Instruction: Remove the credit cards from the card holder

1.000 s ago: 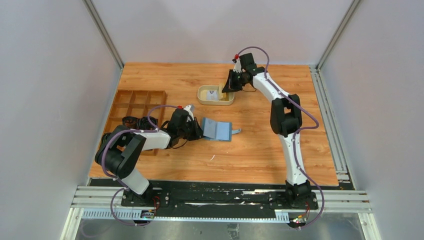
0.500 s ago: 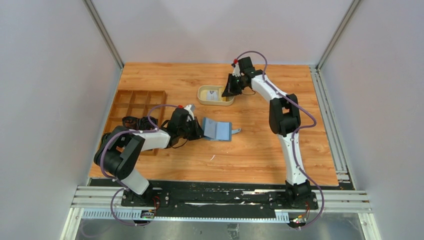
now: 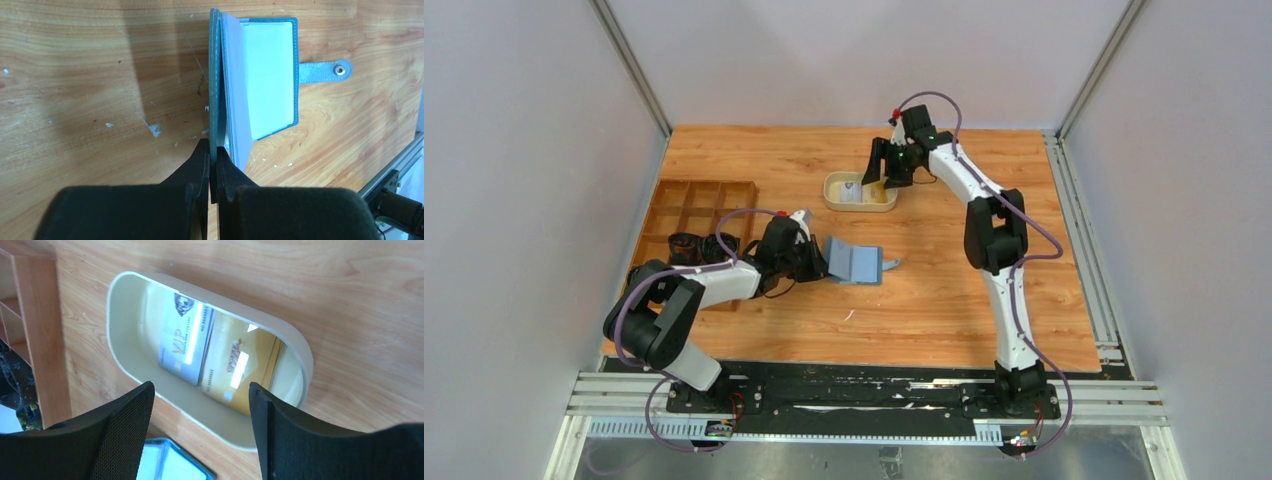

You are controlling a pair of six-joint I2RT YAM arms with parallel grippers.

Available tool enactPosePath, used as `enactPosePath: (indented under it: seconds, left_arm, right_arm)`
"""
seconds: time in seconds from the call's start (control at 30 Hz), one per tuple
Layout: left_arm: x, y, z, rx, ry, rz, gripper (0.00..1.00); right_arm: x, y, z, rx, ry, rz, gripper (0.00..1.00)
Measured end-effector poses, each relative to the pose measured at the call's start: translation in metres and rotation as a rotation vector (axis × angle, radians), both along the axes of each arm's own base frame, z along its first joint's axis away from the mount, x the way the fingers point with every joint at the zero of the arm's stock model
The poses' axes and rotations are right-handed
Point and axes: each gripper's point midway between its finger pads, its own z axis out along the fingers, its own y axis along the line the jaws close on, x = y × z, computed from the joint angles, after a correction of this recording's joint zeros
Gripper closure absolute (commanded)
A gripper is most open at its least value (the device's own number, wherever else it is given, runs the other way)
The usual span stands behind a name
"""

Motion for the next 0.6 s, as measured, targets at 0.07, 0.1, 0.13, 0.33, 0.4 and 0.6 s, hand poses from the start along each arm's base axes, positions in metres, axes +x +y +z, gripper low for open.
enactPosePath:
  seconds: [0.07,0.1,0.13,0.33,0.4,0.6]
  left_arm:
    - [0.0,0.001,-0.001,0.004,0.001,0.003,1.0]
    - [0.0,0.001,-0.001,0.006,0.002,0.005,1.0]
    - [-0.001,0.001,-0.001,0.006,0.002,0.005,1.0]
    - [-0.001,0.002,-0.002,0.009,0.003,0.008,1.0]
    - [-0.001,0.002,-0.002,0.009,0.003,0.009,1.0]
    - [0.001,0.002,-0.007,0.01,0.006,0.01,1.0]
  right_arm:
    - [0.001,-0.001,0.018,-0.012,-0.043,0.001,0.22]
    - [0.001,-0.003,0.031,-0.026,-0.07,-0.005,0.21]
    - [0.0,-0.005,0.045,-0.037,-0.105,-0.011,0.19]
    - [-0.064,0.017,0.121,-0.071,-0.266,0.03,0.14]
    - [-0.095,0.038,0.128,-0.065,-0.298,0.074,0.14]
    - [-0.159,0.07,0.055,-0.119,-0.157,0.164,0.13]
